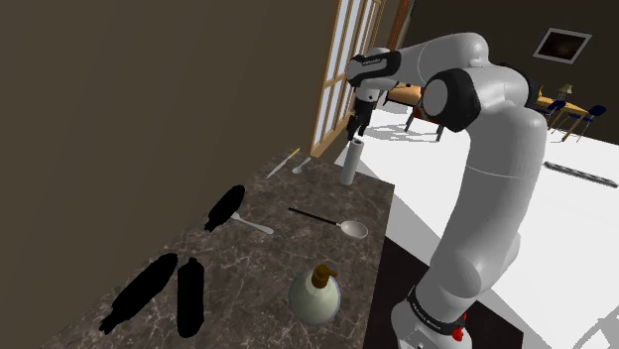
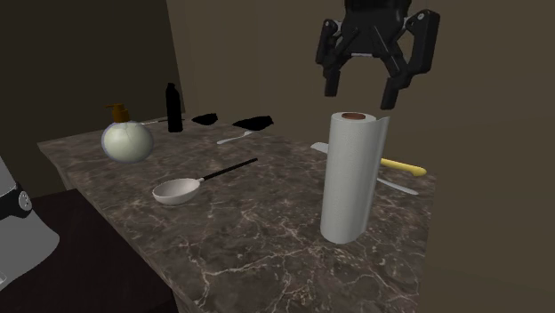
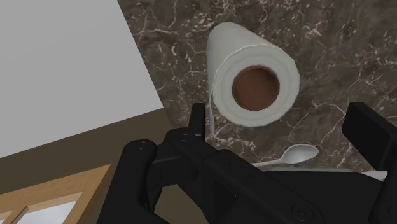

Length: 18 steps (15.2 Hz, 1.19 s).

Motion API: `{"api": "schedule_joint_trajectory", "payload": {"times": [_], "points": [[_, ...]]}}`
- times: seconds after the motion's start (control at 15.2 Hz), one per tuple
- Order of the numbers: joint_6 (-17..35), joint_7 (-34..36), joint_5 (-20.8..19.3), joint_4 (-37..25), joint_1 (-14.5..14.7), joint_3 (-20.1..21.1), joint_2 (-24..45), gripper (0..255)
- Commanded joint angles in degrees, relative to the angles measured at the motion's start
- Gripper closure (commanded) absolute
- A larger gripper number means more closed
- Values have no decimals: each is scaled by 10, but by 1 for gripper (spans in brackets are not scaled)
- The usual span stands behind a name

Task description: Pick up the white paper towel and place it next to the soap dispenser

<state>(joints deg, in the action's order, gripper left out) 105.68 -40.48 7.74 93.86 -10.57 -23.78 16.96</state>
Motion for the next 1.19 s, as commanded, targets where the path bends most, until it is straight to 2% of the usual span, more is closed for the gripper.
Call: {"api": "schedule_joint_trajectory", "payload": {"times": [0.0,0.46,0.99,1.06,1.12], "points": [[5,-12,14,-20,-11,1,28,0],[52,-16,19,19,-9,4,37,0],[52,-16,19,19,-9,4,37,0],[52,-16,19,19,-9,4,37,255],[52,-16,19,19,-9,4,37,255]]}}
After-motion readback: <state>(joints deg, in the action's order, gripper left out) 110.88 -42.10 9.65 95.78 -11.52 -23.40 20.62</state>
